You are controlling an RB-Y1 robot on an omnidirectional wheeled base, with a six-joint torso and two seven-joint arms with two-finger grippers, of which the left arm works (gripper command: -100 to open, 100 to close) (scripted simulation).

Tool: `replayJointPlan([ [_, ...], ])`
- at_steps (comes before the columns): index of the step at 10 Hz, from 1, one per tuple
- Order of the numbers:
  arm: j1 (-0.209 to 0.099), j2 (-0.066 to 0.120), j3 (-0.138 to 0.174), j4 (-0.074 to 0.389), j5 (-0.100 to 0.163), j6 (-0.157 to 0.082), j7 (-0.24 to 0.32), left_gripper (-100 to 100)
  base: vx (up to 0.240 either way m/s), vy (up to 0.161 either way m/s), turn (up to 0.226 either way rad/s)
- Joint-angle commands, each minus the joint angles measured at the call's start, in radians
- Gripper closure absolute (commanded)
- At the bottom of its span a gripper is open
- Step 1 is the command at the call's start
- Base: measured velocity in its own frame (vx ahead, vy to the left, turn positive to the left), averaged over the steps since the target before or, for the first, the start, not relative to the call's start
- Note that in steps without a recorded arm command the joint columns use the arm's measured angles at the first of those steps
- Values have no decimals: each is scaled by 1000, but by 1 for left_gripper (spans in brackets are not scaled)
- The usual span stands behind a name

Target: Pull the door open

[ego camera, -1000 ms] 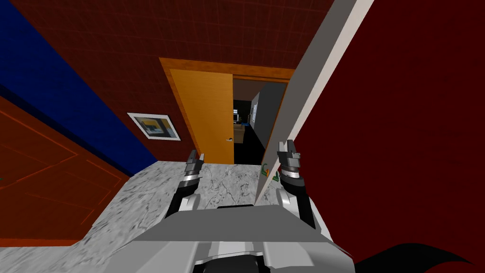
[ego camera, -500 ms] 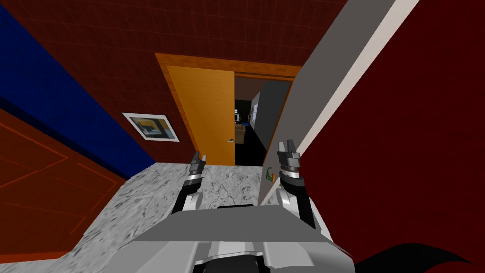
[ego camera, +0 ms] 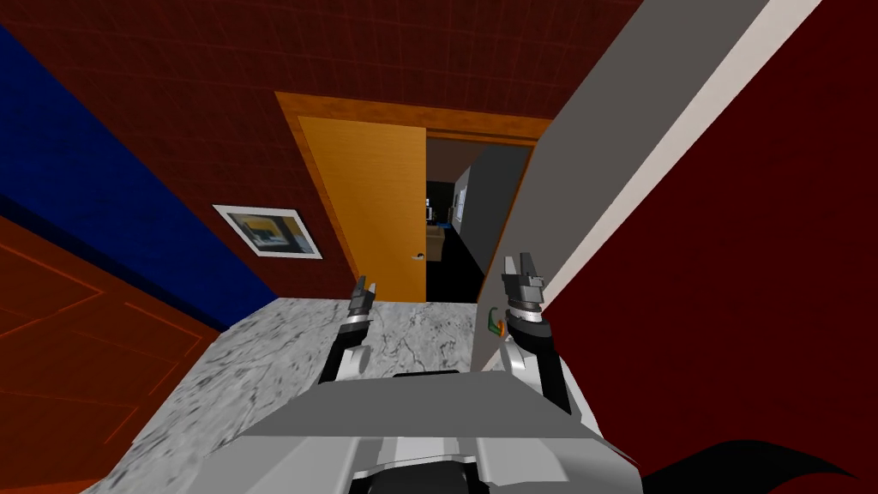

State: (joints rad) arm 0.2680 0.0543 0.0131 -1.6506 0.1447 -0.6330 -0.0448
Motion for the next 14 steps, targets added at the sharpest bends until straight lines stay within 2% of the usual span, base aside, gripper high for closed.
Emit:
replayJointPlan([
  [1,-24,1,0,50,15,-15,-16,-100,93,62,-35],
  [2,-24,1,0,63,15,-15,-16,-100,66,45,-13],
  [6,-92,5,2,201,53,-50,-52,-100,79,46,-34],
  [7,-92,5,2,211,53,-50,-52,-100,60,26,-14],
  [8,-109,6,2,248,63,-59,-61,-100,68,19,-26],
  [9,-109,6,2,248,63,-59,-61,-100,50,17,-14],
  [12,-161,4,4,352,92,-85,-88,-100,73,22,-50],
  [13,-161,4,4,361,92,-85,-88,-100,70,26,-13],
  [14,-179,3,5,399,101,-94,-97,-100,65,29,-44],
])
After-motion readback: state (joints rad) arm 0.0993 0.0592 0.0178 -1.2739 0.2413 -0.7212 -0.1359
